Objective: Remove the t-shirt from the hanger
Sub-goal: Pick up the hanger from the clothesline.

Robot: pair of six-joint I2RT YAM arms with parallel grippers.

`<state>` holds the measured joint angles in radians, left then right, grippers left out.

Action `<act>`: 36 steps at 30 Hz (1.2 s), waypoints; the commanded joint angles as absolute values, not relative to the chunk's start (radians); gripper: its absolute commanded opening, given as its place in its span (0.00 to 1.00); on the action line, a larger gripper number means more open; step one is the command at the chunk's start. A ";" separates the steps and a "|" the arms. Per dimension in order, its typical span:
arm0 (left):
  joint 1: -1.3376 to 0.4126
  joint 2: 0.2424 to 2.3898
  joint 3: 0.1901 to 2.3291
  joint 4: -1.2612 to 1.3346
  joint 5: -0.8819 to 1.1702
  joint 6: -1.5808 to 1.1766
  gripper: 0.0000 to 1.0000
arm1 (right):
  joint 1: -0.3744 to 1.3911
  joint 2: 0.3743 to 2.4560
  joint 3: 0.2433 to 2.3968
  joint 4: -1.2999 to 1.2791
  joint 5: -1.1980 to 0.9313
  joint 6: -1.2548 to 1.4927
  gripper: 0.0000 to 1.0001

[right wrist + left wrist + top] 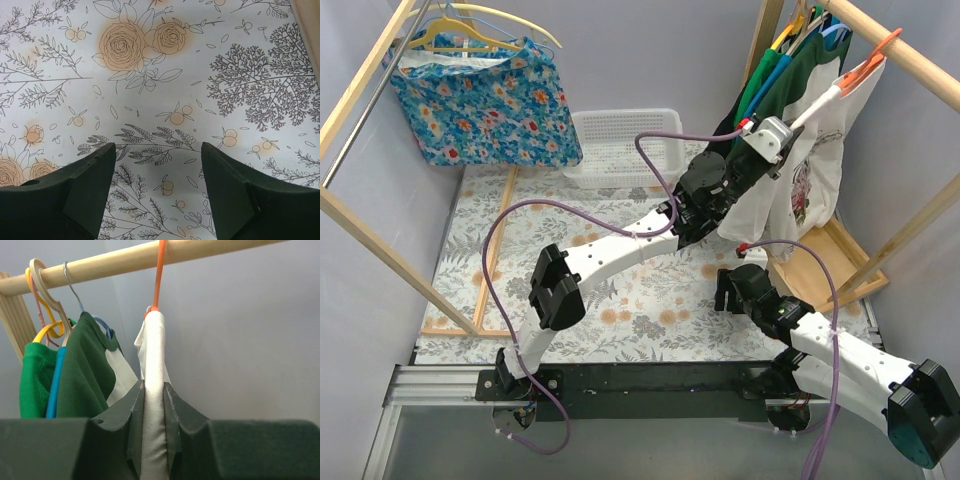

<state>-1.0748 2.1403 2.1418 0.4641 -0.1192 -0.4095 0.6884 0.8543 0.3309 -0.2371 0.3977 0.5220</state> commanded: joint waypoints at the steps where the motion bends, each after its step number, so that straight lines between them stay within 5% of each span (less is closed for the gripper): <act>1: -1.085 1.994 2.137 0.586 -0.114 -0.379 0.00 | 0.692 0.831 0.367 -0.239 0.430 0.541 0.76; 11: -1.092 2.036 2.287 0.568 -0.092 -0.357 0.00 | 0.692 0.827 0.382 -0.256 0.425 0.545 0.76; 23: -1.092 1.724 1.837 0.624 -0.169 -0.307 0.00 | 0.692 0.536 0.434 -0.308 0.379 0.413 0.94; 36: -1.094 1.399 1.617 0.611 -0.178 -0.316 0.00 | 0.692 0.448 0.524 -0.356 0.445 0.379 0.94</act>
